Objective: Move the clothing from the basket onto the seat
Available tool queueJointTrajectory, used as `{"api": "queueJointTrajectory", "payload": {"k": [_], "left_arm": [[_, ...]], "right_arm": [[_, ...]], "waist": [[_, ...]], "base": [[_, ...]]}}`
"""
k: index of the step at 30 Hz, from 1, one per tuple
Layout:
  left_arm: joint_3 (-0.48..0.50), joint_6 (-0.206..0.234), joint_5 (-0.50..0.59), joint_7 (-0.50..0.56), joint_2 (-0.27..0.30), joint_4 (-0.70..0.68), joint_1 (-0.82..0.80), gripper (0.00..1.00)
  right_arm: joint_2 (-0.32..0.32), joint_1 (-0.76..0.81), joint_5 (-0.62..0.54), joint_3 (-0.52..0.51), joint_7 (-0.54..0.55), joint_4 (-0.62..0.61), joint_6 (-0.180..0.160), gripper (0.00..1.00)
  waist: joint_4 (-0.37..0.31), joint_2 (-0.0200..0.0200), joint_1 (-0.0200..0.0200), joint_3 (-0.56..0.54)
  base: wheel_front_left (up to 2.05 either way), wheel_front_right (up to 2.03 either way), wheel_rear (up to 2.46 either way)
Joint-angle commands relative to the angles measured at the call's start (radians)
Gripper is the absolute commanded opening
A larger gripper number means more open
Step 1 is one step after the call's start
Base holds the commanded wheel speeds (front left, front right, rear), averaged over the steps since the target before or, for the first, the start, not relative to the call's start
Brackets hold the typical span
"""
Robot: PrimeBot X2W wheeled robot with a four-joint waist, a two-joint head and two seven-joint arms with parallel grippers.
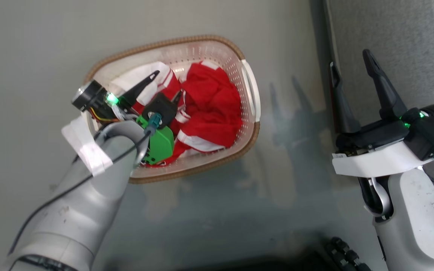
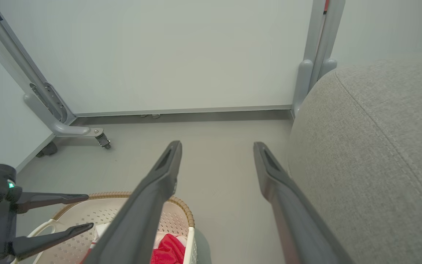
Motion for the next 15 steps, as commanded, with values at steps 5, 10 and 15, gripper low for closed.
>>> {"api": "queueJointTrajectory", "payload": {"k": [5, 10, 15], "left_arm": [[-0.068, -0.019, 0.024, 0.026, -0.008, 0.157, -0.143, 1.00], [-0.145, -0.021, 0.040, 0.079, -0.027, 0.261, -0.211, 1.00], [-0.196, -0.021, 0.021, 0.140, -0.032, 0.308, -0.273, 1.00]], "right_arm": [[-0.009, -0.041, -0.009, 0.016, -0.005, -0.021, 0.000, 1.00], [-0.019, -0.058, -0.018, 0.048, -0.005, -0.022, 0.000, 1.00], [-0.022, -0.074, -0.014, 0.069, -0.005, -0.026, 0.000, 1.00]], "waist": [[-0.049, 0.0000, -0.0002, 0.218], [-0.071, 0.0000, -0.0002, 0.270], [-0.095, 0.0000, -0.0002, 0.320]], "base": [[0.00, 0.00, 0.00], [0.00, 0.00, 0.00], [0.00, 0.00, 0.00]]}}
